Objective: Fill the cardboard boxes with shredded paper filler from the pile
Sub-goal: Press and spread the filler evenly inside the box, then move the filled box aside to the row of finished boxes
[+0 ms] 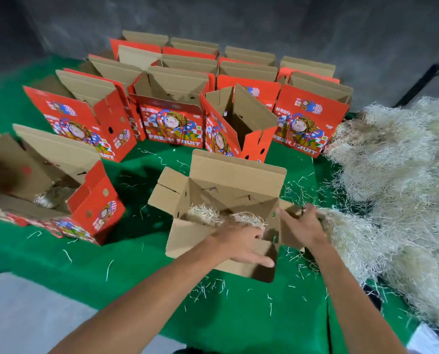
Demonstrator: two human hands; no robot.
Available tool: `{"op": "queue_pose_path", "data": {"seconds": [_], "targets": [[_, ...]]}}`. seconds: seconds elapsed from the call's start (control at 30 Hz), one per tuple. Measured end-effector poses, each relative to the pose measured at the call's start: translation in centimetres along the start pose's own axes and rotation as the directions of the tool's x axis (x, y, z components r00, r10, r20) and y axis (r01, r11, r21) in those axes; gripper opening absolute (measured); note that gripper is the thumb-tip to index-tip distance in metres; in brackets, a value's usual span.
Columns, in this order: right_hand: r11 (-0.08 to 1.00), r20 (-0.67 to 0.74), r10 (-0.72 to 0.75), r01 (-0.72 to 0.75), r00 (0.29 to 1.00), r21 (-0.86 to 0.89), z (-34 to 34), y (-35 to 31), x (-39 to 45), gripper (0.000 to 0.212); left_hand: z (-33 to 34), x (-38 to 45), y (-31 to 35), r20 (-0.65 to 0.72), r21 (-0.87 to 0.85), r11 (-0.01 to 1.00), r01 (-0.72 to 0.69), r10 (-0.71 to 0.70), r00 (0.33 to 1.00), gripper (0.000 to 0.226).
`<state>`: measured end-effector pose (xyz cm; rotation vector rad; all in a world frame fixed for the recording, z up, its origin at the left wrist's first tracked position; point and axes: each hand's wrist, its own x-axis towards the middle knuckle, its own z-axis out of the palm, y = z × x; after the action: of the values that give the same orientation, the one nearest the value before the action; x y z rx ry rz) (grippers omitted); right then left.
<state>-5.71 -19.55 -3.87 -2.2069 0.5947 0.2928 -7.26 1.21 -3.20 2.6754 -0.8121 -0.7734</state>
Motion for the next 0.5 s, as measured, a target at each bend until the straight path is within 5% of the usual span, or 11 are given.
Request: {"op": "queue_pose_path", "data": {"seconds": [0.07,0.33,0.5], "targets": [[0.968,0.146,0.093,-0.124,0.985,0.219,0.9,1.2,-0.4,0.096,1.7,-0.4,0.7,-0.019,0.058,0.997,0.050,-0.049,0.999,0.103],[0.950,0.016,0.069,-0.071,0.997,0.303,3.4,2.2,0.2,0.067,5.9,-2.6,1.9,-0.225,0.345,0.927,0.147,-0.070,0.972,0.135],[0.956,-0.029,0.011,-0.002,1.000,0.292,3.7,1.9,0.1,0.054,6.4,-5.5,1.2,-0.383,0.305,0.932,0.193,-0.066,0.922,0.112]]}}
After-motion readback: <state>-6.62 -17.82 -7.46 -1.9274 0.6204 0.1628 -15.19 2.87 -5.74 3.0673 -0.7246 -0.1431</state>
